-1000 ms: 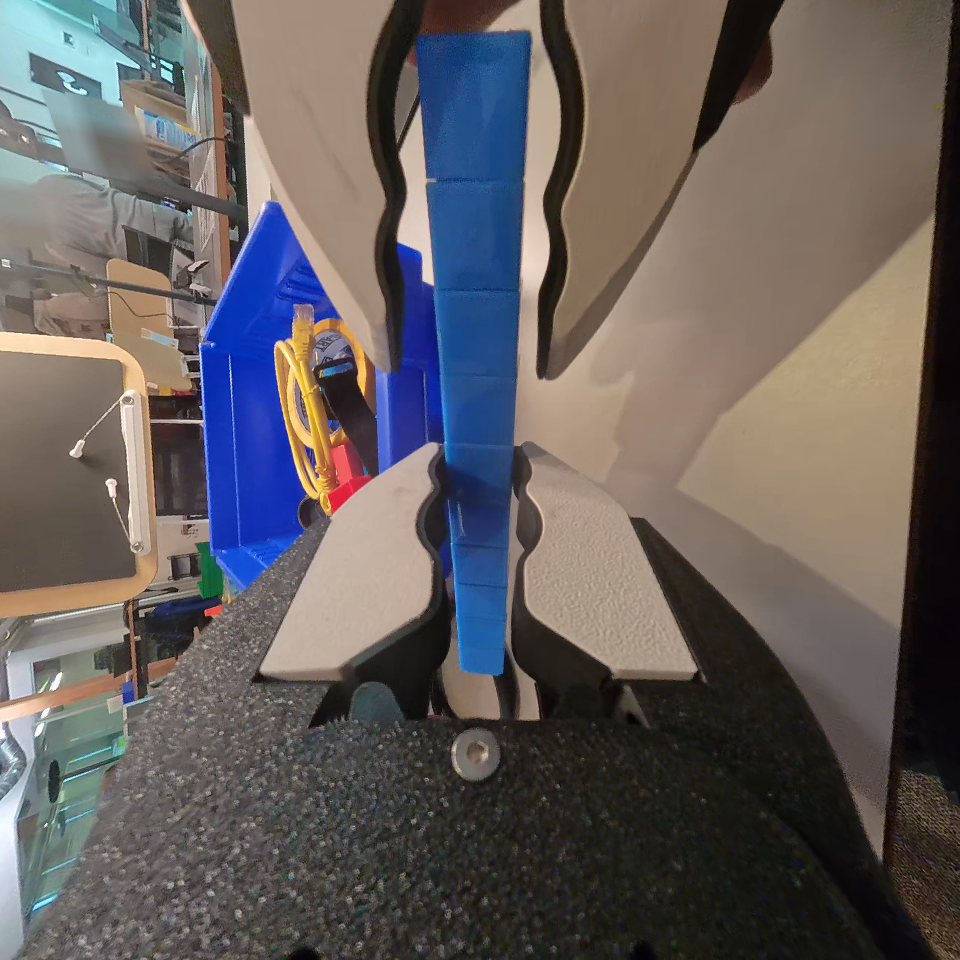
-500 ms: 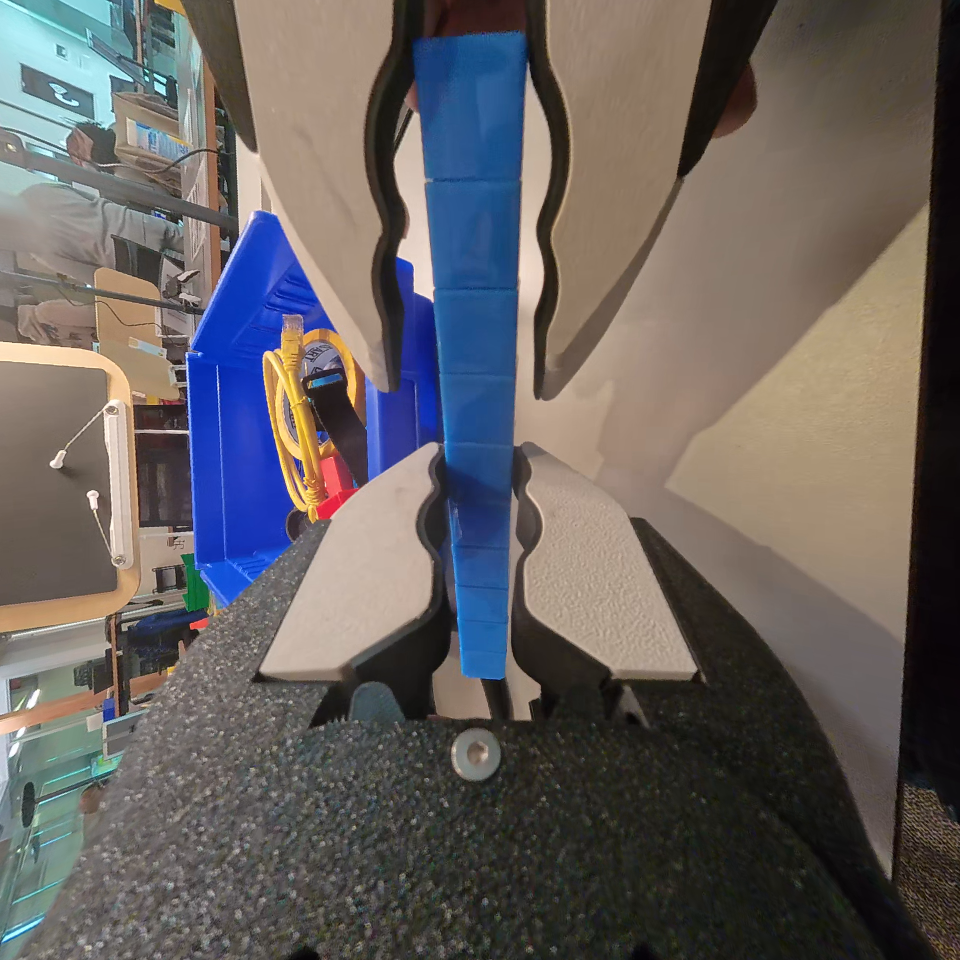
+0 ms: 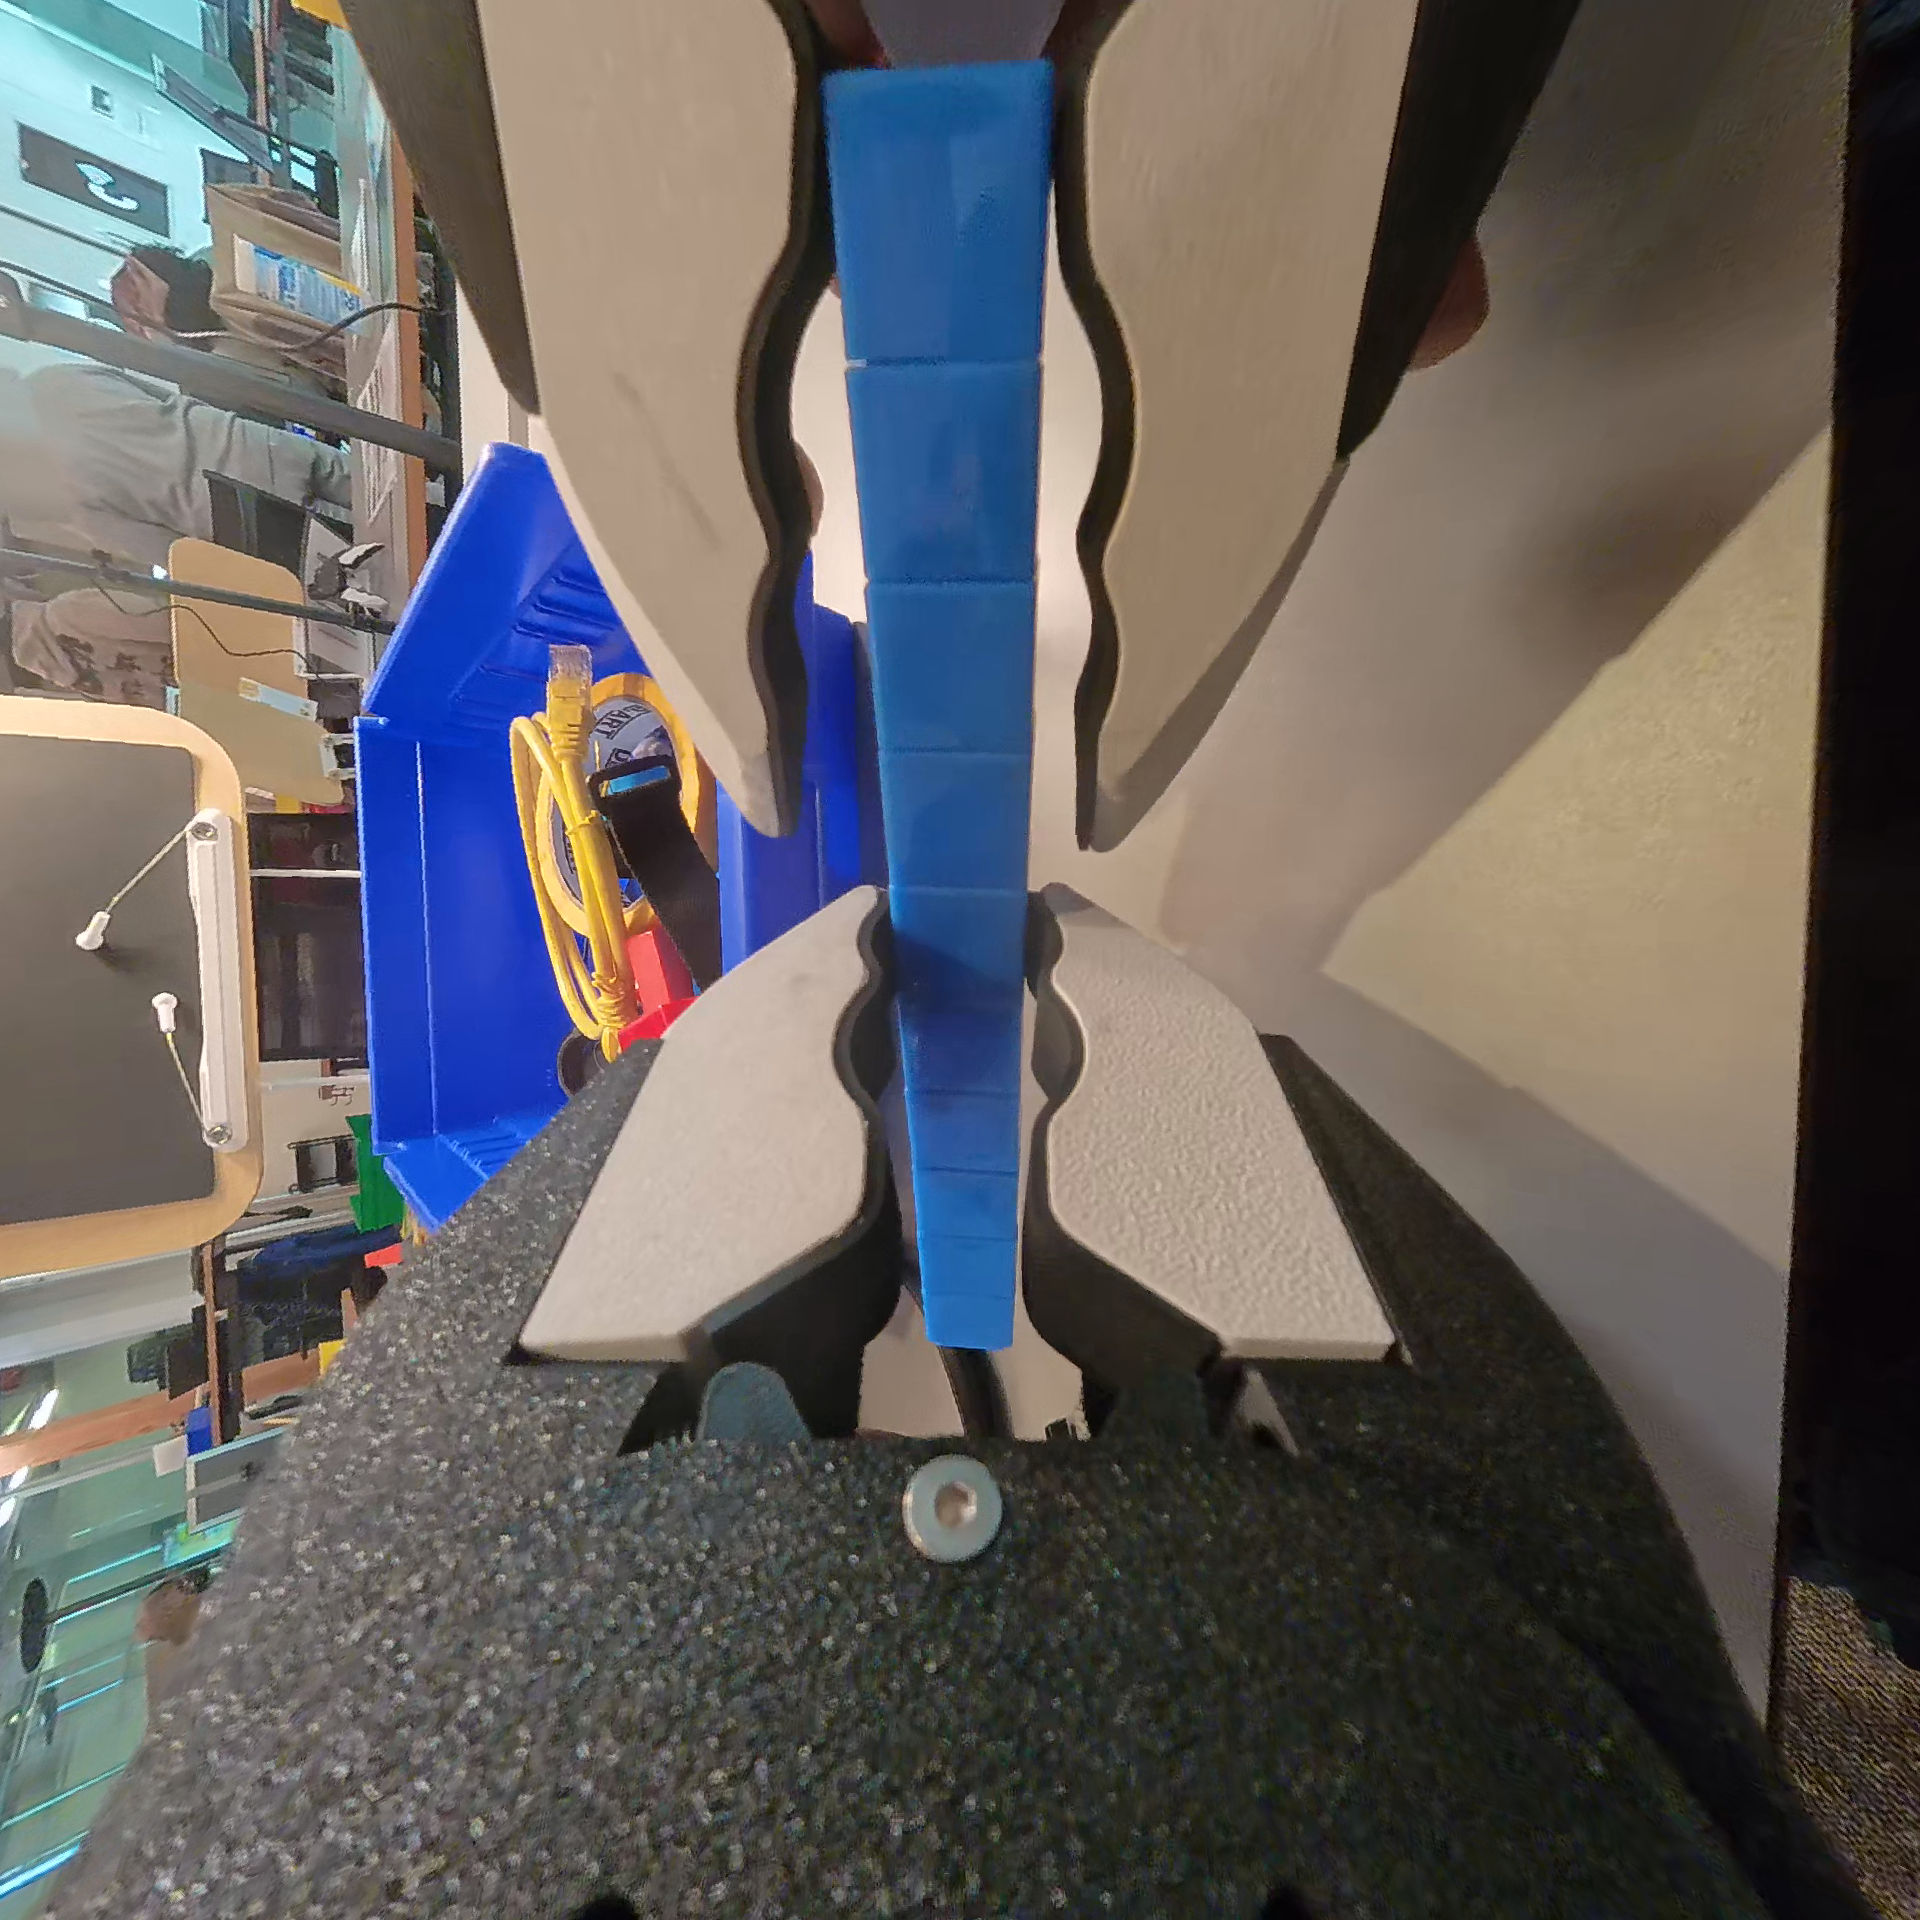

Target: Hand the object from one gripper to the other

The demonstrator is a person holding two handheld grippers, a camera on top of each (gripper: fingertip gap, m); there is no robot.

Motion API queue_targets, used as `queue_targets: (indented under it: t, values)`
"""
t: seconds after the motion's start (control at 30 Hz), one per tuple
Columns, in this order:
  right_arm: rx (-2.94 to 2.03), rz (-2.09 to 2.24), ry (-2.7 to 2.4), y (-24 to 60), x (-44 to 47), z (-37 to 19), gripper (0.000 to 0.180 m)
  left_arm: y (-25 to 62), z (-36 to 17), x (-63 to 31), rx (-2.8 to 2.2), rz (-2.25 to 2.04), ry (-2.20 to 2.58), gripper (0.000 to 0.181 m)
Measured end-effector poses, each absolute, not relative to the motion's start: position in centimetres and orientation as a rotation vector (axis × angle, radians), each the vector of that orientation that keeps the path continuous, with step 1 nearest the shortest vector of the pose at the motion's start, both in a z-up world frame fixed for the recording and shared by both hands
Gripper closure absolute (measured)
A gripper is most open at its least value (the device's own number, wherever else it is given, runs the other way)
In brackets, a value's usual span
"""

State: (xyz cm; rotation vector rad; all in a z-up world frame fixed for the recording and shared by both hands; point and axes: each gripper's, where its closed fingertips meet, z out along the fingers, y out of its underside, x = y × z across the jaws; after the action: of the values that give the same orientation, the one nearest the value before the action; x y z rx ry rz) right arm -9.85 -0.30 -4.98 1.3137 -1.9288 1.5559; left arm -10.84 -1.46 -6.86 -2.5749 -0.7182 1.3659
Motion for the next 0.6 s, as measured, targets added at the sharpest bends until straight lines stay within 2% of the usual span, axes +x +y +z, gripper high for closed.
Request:
queue_targets:
  t: [0.5, 0.6]
  values:
    - [1.293, 1.561, -1.893, -0.6, -10.2, -4.7, 0.138, -1.2, -6.2, -11.3, -2.514, 1.43, -0.734, 0.157]
    - [1.266, 1.604, -1.853, -0.5, -10.4, -3.8, 0.138, -2.2, -5.4, -11.3, -2.455, 1.472, -0.793, 0.141]
